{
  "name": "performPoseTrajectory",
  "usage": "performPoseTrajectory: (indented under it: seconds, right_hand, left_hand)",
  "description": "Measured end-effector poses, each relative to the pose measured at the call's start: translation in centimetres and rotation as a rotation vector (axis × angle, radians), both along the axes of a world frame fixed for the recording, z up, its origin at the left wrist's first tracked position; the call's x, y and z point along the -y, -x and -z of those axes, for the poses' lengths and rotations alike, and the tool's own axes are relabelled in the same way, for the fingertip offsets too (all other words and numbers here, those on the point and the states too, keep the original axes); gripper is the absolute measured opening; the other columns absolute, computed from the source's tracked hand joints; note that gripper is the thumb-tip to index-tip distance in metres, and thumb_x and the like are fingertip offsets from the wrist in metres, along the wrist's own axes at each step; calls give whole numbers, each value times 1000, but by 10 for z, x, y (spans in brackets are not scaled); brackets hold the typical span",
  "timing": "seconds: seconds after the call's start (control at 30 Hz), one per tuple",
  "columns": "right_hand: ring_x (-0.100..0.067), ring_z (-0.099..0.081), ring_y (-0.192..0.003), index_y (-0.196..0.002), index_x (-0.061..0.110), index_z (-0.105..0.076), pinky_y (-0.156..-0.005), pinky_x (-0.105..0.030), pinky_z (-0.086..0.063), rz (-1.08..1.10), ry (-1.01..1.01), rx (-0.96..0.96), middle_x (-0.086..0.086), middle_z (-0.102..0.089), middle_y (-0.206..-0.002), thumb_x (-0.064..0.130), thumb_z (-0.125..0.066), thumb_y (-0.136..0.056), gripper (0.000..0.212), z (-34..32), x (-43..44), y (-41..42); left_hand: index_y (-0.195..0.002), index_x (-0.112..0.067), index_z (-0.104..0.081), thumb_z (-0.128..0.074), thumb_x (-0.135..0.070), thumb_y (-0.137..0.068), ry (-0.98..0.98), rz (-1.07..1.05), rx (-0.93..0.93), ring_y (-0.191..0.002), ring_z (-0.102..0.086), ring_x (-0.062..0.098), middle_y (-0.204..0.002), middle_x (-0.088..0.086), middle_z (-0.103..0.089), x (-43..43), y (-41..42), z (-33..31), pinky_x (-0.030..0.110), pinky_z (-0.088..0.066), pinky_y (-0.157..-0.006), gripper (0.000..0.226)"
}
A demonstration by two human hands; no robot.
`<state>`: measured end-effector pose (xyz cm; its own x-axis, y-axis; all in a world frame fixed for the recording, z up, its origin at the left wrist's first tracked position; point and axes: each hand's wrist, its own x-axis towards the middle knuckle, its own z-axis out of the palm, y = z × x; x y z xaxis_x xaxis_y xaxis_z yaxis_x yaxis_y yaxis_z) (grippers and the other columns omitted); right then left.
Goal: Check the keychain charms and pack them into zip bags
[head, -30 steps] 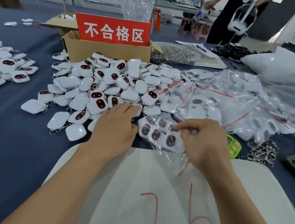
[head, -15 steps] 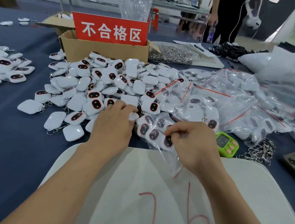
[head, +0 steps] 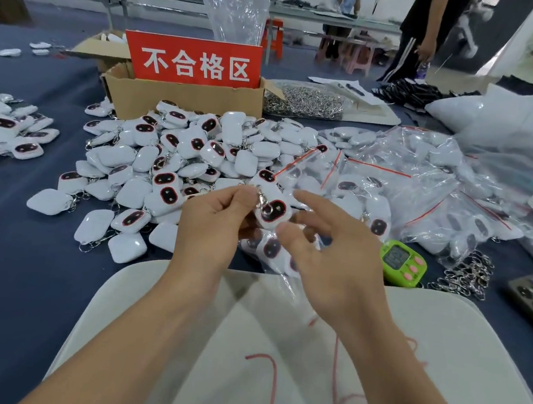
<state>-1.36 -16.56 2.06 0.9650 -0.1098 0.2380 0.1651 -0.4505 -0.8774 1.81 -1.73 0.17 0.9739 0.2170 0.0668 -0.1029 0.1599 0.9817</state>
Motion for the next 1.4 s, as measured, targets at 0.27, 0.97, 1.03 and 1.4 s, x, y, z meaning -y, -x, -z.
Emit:
performPoseTrajectory:
  seconds: [0.27, 0.97, 1.03, 1.4]
  right_hand:
    - [-10, -60, -56, -92, 24, -73, -58, -28, -49, -95, -201, -46, -1, -75, -72, 8, -69, -91, 16, 3, 3, -6]
    - [-12, -51, -52, -91, 13, -79, -49, -19, -44, -148, -540, -126, -3, -67, -67, 9, -75, -91, 6, 5, 9, -12]
    - [-12, -50, -55, -88, 20, -80, -52, -21, -45, -124, -490, -125, -2, -69, -69, 14, -73, -92, 10, 8, 5, -12]
    - [-34, -75, -82, -88, 31, -81, -81, -50, -61, -137, -397, -130, -7, -79, -82, 5, -62, -94, 33, 9, 4, -11]
  left_hand:
    - [-84, -24, -76, -68, -7, -91, 46, 182, -15, -76, -73, 26, -87, 16, -78, 9, 10, -3, 36, -63, -71, 19]
    - [-97, -22, -81, -73, -6, -92, -159, 104, 14, -62, -67, 12, -83, 2, -80, 5, 11, -3, 23, -58, -65, 19]
    - [-90, -23, -82, -75, -5, -89, -118, 114, -34, -61, -67, 16, -79, 3, -78, 5, 11, -3, 32, -63, -67, 19]
    - [-80, -29, -80, -78, -28, -72, -154, 172, 5, -61, -70, 24, -73, 10, -77, 8, 17, -3, 55, -64, -72, 8]
